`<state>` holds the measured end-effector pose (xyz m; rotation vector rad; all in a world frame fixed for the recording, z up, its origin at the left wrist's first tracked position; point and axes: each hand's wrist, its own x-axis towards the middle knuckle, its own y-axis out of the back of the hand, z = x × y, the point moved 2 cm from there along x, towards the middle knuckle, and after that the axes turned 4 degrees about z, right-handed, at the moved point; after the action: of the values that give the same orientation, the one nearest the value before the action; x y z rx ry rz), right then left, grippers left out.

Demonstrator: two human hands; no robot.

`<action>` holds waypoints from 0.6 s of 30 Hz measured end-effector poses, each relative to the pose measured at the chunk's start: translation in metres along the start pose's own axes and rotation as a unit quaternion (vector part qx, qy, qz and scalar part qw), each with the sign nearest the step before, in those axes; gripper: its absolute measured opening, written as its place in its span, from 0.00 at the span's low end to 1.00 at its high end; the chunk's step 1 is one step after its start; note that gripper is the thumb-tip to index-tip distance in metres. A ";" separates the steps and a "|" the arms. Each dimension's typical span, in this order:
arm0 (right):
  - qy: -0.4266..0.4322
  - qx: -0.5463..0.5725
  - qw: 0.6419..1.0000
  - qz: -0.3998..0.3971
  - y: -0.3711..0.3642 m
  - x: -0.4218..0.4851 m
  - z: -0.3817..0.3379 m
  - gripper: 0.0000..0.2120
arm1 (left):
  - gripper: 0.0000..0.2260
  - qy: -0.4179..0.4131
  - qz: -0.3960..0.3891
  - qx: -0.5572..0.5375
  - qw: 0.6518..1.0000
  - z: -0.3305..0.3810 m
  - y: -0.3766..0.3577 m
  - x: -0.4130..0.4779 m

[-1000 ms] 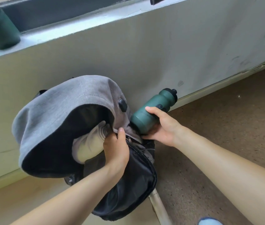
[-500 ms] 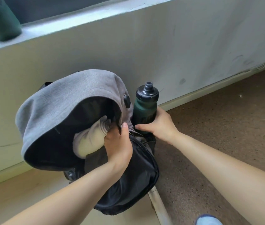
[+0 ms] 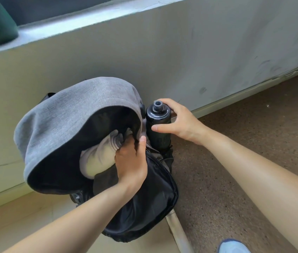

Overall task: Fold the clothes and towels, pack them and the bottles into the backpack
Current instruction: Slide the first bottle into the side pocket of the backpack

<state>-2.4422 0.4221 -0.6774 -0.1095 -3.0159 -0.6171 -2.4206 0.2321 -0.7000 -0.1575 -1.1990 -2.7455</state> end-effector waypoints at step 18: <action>0.009 -0.100 0.994 -0.042 0.001 0.005 -0.006 0.28 | 0.17 0.002 0.015 -0.058 0.998 -0.005 0.012 0.013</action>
<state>-2.4467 0.4207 -0.6708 0.0130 -2.9464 -0.9227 -2.4315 0.2190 -0.6930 -0.1800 -1.0279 -2.7882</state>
